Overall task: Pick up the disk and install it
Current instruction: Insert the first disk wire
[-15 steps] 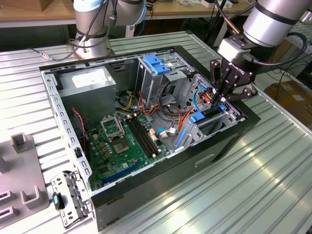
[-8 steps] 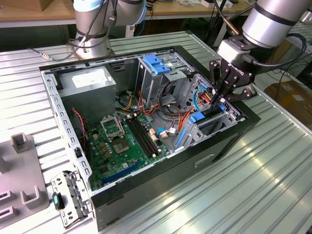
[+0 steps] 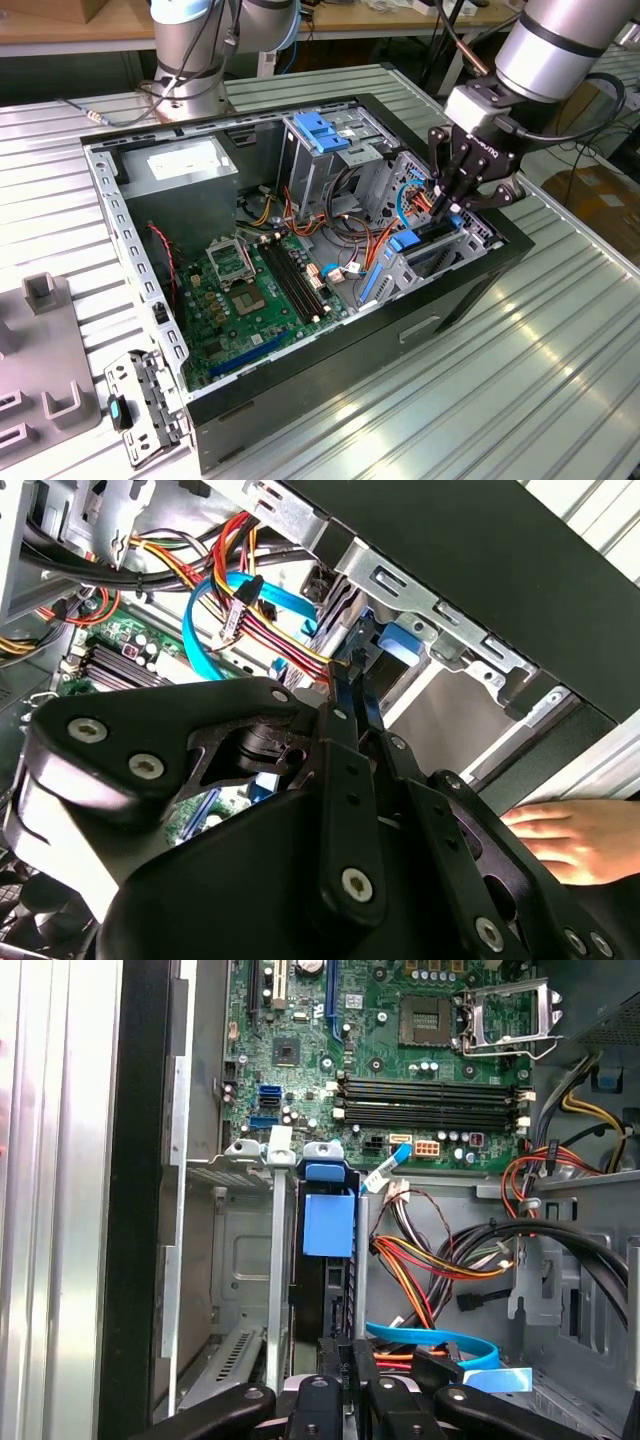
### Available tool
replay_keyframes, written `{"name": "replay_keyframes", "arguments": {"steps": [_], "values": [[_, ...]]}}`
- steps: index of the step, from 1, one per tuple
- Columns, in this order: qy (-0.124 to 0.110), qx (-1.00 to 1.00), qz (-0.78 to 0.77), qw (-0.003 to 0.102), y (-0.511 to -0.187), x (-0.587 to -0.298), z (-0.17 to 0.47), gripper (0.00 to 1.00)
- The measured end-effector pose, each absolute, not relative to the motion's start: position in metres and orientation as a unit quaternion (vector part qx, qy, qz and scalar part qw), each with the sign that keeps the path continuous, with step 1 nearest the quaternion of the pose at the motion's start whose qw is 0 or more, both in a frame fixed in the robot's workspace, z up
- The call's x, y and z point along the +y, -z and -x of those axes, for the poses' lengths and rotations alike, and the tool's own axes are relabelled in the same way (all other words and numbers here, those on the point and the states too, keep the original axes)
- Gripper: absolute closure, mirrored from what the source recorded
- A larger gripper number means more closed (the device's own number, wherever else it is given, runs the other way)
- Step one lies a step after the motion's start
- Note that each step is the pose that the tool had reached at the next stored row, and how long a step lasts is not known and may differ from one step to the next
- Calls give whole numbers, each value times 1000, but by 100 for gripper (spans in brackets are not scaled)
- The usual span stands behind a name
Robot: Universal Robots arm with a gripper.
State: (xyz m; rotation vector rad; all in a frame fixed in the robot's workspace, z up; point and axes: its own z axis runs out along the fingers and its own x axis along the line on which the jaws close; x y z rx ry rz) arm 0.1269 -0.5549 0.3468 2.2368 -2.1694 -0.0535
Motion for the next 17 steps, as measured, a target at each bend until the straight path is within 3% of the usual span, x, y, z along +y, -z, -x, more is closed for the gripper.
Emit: {"name": "replay_keyframes", "arguments": {"steps": [17], "values": [[18, -707, -707, 12, -348, -556, -127, 84]]}}
